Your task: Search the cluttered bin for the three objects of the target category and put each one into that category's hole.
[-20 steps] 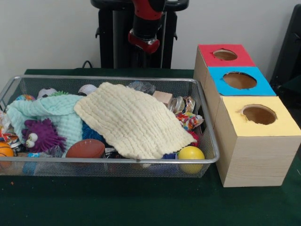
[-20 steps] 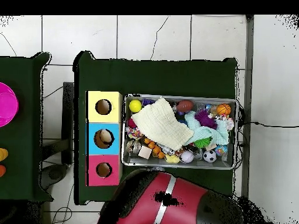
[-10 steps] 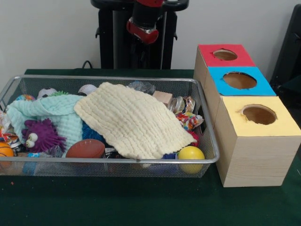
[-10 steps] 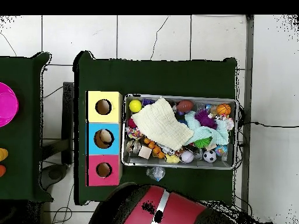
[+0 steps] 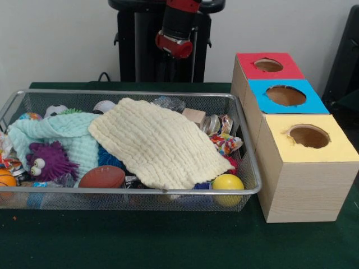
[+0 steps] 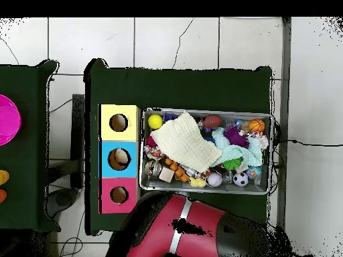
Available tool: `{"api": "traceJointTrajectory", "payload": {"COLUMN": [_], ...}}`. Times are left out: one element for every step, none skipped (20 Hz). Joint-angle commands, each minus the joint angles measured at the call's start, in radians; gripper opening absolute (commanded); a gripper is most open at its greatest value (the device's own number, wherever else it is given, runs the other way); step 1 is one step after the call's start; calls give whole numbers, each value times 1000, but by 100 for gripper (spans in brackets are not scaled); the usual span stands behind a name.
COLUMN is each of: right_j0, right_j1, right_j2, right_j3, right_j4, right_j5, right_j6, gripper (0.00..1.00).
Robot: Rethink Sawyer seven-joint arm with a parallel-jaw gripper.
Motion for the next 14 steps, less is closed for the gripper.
{"api": "traceJointTrajectory", "payload": {"right_j0": [-18, -19, -19, -19, -19, -18, -17, -18, -20, -20, -17, -12, -9, -6], "right_j1": [106, 112, 119, 126, 135, 145, 154, 167, 180, 193, 203, 212, 221, 230], "right_j2": [120, 122, 123, 123, 124, 124, 124, 127, 128, 130, 130, 129, 128, 127], "right_j3": [-152, -154, -157, -159, -165, -174, -183, -196, -211, -224, -234, -243, -257, -270], "right_j4": [47, 45, 44, 44, 44, 47, 50, 50, 50, 52, 59, 71, 79, 86], "right_j5": [-71, -79, -86, -93, -101, -103, -105, -109, -112, -114, -114, -112, -102, -93], "right_j6": [286, 290, 293, 297, 297, 294, 291, 288, 285, 284, 279, 274, 264, 255], "gripper": [100, 100, 100, 100, 100, 100, 100, 100, 100, 100, 100, 100, 100, 100]}}
